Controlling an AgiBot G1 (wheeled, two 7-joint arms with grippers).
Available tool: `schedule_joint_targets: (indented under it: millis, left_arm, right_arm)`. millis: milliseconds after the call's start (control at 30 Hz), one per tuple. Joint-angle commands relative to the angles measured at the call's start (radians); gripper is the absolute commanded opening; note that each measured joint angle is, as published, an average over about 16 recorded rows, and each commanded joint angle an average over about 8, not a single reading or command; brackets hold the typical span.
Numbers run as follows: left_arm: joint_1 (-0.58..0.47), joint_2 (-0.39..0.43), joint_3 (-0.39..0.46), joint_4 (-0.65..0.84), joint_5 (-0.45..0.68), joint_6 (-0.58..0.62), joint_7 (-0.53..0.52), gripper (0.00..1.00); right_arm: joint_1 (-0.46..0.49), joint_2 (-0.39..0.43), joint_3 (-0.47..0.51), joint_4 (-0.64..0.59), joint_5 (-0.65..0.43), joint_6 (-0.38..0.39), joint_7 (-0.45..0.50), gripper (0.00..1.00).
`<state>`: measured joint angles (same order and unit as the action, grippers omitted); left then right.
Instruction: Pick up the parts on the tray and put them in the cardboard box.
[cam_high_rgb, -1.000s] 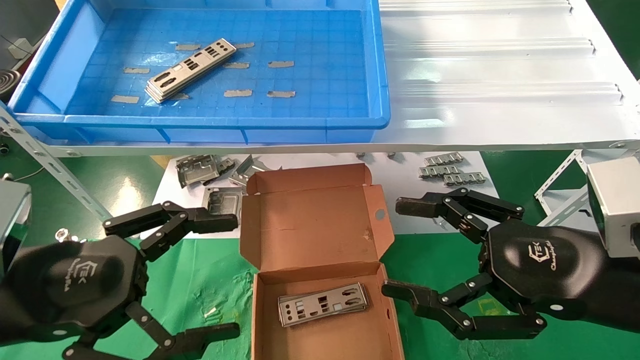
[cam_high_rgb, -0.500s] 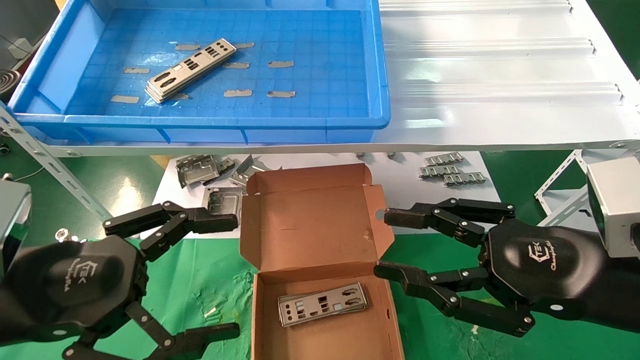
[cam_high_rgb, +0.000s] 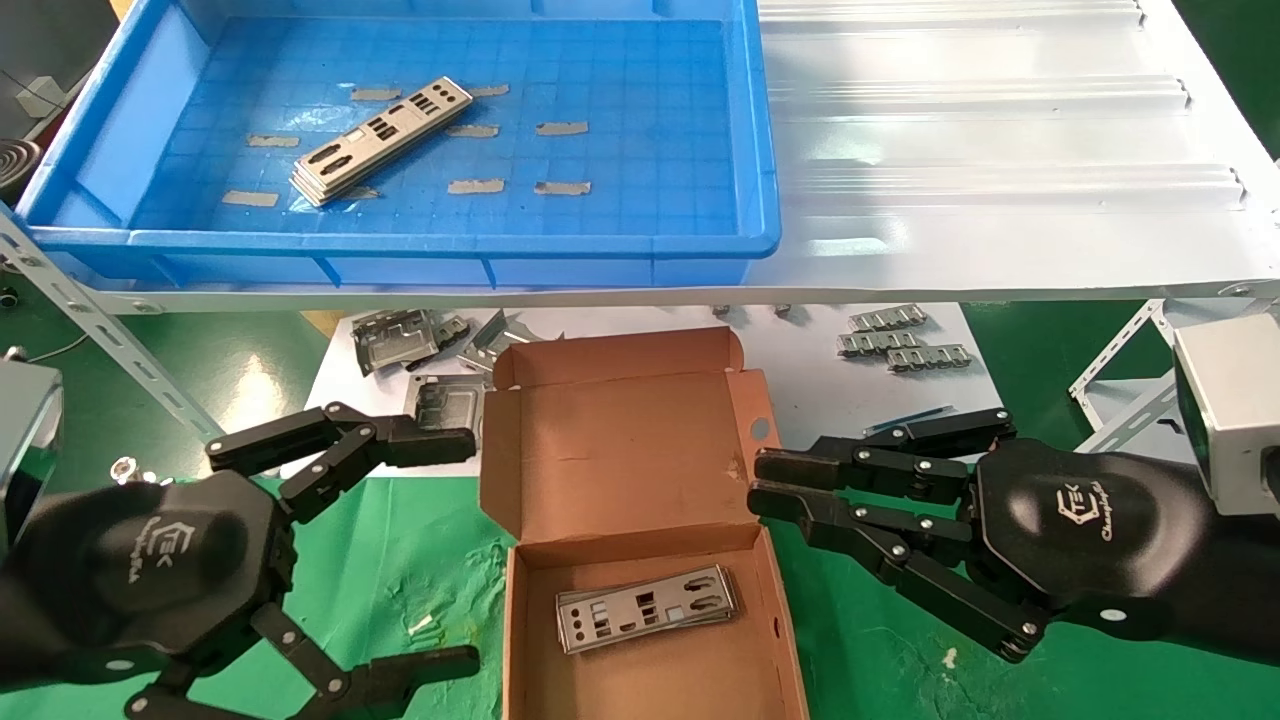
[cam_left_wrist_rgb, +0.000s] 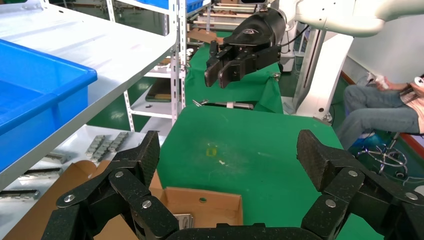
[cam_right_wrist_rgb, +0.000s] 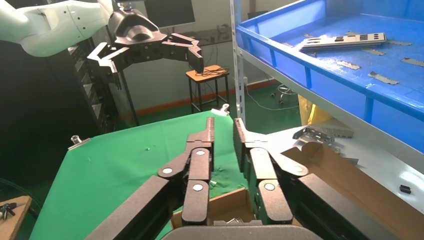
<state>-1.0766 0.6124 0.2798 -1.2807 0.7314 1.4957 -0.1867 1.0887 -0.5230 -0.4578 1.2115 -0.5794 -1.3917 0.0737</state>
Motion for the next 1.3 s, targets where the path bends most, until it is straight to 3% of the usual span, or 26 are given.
schedule_joint_targets:
  millis: [33,1300]
  left_arm:
    - [0.0,0.0,0.0,0.0,0.0,0.0,0.0,1.0]
    - [0.0,0.0,0.0,0.0,0.0,0.0,0.0,1.0]
  right_arm:
    - [0.0,0.0,0.0,0.0,0.0,0.0,0.0,0.0]
    - [0.0,0.0,0.0,0.0,0.0,0.0,0.0,0.0]
